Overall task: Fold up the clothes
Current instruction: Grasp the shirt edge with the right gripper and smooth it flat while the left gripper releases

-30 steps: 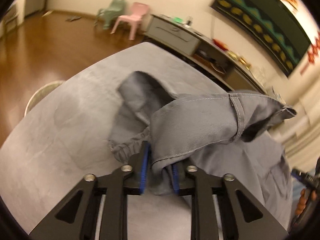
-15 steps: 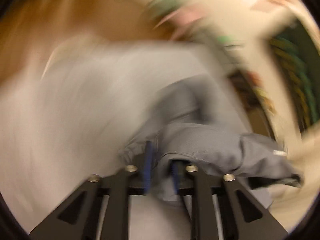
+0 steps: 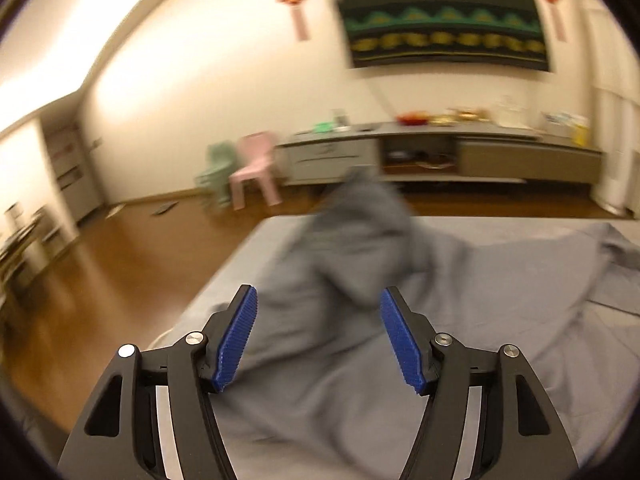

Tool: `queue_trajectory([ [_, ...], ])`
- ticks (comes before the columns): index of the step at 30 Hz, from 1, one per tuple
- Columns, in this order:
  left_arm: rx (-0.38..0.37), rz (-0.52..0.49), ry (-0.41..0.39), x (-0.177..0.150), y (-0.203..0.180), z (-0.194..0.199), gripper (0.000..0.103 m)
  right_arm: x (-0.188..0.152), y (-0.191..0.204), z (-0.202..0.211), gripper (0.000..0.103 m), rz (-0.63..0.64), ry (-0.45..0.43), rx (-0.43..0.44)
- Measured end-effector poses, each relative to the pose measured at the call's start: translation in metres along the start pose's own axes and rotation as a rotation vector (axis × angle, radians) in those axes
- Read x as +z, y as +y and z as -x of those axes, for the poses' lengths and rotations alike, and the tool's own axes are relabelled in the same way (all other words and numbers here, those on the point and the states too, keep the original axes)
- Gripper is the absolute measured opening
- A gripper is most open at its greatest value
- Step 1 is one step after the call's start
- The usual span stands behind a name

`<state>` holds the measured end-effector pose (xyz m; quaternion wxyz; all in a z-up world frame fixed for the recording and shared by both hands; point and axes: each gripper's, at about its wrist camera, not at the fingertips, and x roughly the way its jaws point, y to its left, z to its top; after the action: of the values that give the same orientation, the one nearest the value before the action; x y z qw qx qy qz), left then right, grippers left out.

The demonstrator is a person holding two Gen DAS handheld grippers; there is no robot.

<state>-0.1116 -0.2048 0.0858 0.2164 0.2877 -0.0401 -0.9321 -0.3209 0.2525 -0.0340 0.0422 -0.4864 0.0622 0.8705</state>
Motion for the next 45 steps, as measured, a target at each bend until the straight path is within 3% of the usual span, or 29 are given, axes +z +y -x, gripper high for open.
queue_trajectory([
  [3,-0.046,0.071,0.122,0.004,-0.003,-0.052,0.068,0.011,0.006,-0.010,0.081,0.032,-0.017,-0.014],
  [5,-0.010,0.226,0.239,-0.001,0.024,-0.092,0.059,0.018,0.023,-0.014,0.048,0.107,-0.035,0.000],
  [6,0.005,0.321,0.299,-0.005,0.040,-0.109,0.049,0.021,0.031,-0.016,0.015,0.145,-0.044,0.007],
  [7,0.008,0.460,0.358,-0.015,0.065,-0.121,0.035,0.027,0.040,-0.006,0.010,0.173,-0.084,-0.017],
  [8,0.001,0.579,0.398,-0.026,0.087,-0.129,0.034,0.032,0.049,0.003,0.009,0.200,-0.125,-0.043],
  [9,-0.002,0.630,0.414,-0.033,0.099,-0.132,0.033,0.038,0.057,0.013,0.009,0.227,-0.167,-0.068],
  [10,-0.002,0.659,0.432,-0.038,0.108,-0.135,0.032,0.042,0.063,0.052,0.008,0.254,-0.285,-0.075],
  [14,-0.002,0.692,0.517,-0.056,0.118,-0.145,0.032,0.048,0.083,0.200,0.009,0.368,-0.755,-0.127],
  [16,0.002,0.713,0.550,-0.064,0.118,-0.148,0.032,0.028,0.075,0.213,0.014,0.398,-0.870,-0.212],
  [19,-0.014,0.731,0.569,-0.069,0.115,-0.144,0.032,0.007,0.027,0.135,0.040,0.333,-0.565,-0.259],
  [21,-0.037,0.741,0.560,-0.070,0.116,-0.135,0.032,-0.012,-0.022,0.073,0.040,0.178,-0.212,-0.288],
  [22,-0.054,0.745,0.545,-0.067,0.119,-0.128,0.033,-0.019,-0.041,0.062,0.040,0.096,-0.116,-0.326],
  [23,-0.071,0.749,0.531,-0.064,0.123,-0.120,0.034,-0.025,-0.058,0.063,0.040,-0.003,-0.067,-0.311],
  [24,-0.084,0.754,0.510,-0.060,0.127,-0.111,0.040,-0.030,-0.071,0.074,0.040,-0.102,-0.074,-0.236],
  [25,-0.093,0.758,0.482,-0.056,0.132,-0.100,0.049,-0.034,-0.071,0.088,0.043,-0.145,-0.098,-0.205],
  [27,-0.122,0.765,0.447,-0.056,0.143,-0.085,0.058,-0.042,-0.070,0.116,0.051,-0.227,-0.148,-0.143],
  [29,-0.154,0.770,0.422,-0.058,0.156,-0.074,0.059,-0.052,-0.036,0.142,0.052,-0.198,-0.189,-0.116],
  [31,-0.193,0.766,0.405,-0.061,0.165,-0.064,0.060,-0.065,0.014,0.162,0.053,-0.089,-0.218,-0.052],
  [34,-0.287,0.698,0.436,-0.070,0.157,-0.060,0.065,-0.110,0.114,0.191,0.070,0.202,-0.237,0.131],
  [36,-0.344,0.650,0.466,-0.073,0.150,-0.062,0.069,-0.153,0.164,0.198,0.070,0.382,-0.205,0.193],
  [37,-0.351,0.620,0.498,-0.075,0.143,-0.068,0.069,-0.169,0.174,0.198,0.070,0.413,-0.190,0.181],
  [39,-0.281,0.630,0.514,-0.088,0.142,-0.062,0.069,-0.188,0.158,0.189,0.071,0.322,-0.143,0.164],
  [41,-0.174,0.750,0.485,-0.099,0.168,-0.062,0.069,-0.206,0.142,0.181,0.072,0.229,-0.097,0.146],
  [44,-0.133,0.853,0.481,-0.116,0.188,-0.059,0.069,-0.235,0.149,0.180,0.072,0.240,-0.064,0.151],
  [45,-0.129,0.882,0.483,-0.122,0.193,-0.058,0.069,-0.243,0.167,0.183,0.072,0.298,-0.072,0.181],
])
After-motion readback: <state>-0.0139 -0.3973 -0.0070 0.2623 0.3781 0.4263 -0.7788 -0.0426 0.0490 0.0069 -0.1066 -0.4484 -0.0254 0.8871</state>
